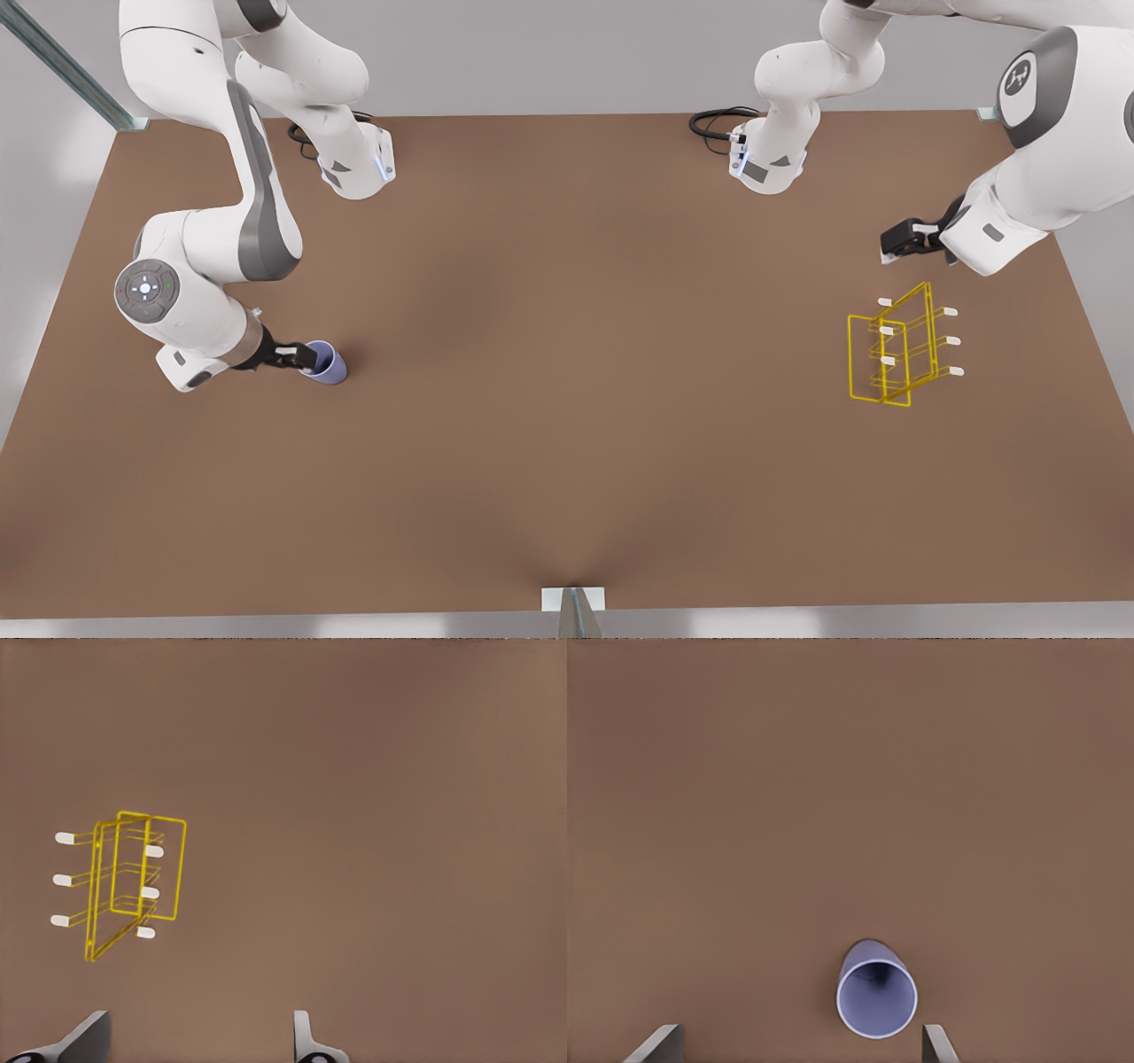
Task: Place the cup on the cup holder
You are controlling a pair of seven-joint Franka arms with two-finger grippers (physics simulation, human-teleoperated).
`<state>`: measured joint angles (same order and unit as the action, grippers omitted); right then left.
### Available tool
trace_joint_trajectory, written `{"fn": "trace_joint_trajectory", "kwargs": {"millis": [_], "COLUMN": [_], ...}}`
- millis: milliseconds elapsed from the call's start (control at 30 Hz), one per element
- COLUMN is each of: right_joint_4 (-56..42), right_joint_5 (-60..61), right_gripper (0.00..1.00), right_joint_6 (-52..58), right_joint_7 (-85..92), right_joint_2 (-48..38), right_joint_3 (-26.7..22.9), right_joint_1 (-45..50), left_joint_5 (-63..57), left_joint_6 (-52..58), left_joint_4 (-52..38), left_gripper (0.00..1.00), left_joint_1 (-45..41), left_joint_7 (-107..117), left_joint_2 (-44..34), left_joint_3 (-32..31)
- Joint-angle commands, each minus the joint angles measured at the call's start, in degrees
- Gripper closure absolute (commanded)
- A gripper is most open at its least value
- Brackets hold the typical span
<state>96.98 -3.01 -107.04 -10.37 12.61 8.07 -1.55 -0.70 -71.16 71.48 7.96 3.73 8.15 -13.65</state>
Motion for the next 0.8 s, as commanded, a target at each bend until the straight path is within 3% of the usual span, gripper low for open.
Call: {"fn": "trace_joint_trajectory", "kwargs": {"millis": [0,167,300,467,533,633,767], "right_joint_4": [-0.5,-0.2,8.3,10.9,14.1,24.7,28.1], "right_joint_5": [-0.5,0.7,8.8,10.9,11.0,10.9,8.9], "right_gripper": [0.00,0.00,0.00,0.00,0.00,0.00,0.00], "right_joint_6": [-1.3,-1.4,-9.9,-9.7,-10.3,-19.4,-24.3], "right_joint_7": [-1.0,-0.6,11.1,14.4,14.4,13.8,13.8], "right_joint_2": [0.1,6.5,7.2,7.2,6.5,-0.1,-0.7], "right_joint_3": [0.0,0.0,0.0,0.0,1.2,2.7,2.8], "right_joint_1": [0.6,-0.9,-4.8,-4.4,-4.5,-4.6,-5.0], "left_joint_5": [-0.1,-0.1,0.0,0.0,-0.1,0.0,0.0], "left_joint_6": [-1.8,-1.0,0.2,1.1,1.1,1.4,1.5], "left_joint_4": [0.0,0.1,0.2,0.2,0.2,0.2,0.2], "left_gripper": [0.00,0.00,0.00,0.00,0.00,0.00,0.00], "left_joint_1": [0.0,-0.1,-0.1,-0.1,-0.1,-0.1,-0.1], "left_joint_7": [-2.4,-3.8,-4.3,-4.3,-4.3,-4.3,-4.3], "left_joint_2": [-0.1,-0.1,-0.1,-0.1,-0.1,-0.1,-0.1], "left_joint_3": [-0.1,-0.1,-0.1,-0.1,-0.1,-0.1,-0.1]}}
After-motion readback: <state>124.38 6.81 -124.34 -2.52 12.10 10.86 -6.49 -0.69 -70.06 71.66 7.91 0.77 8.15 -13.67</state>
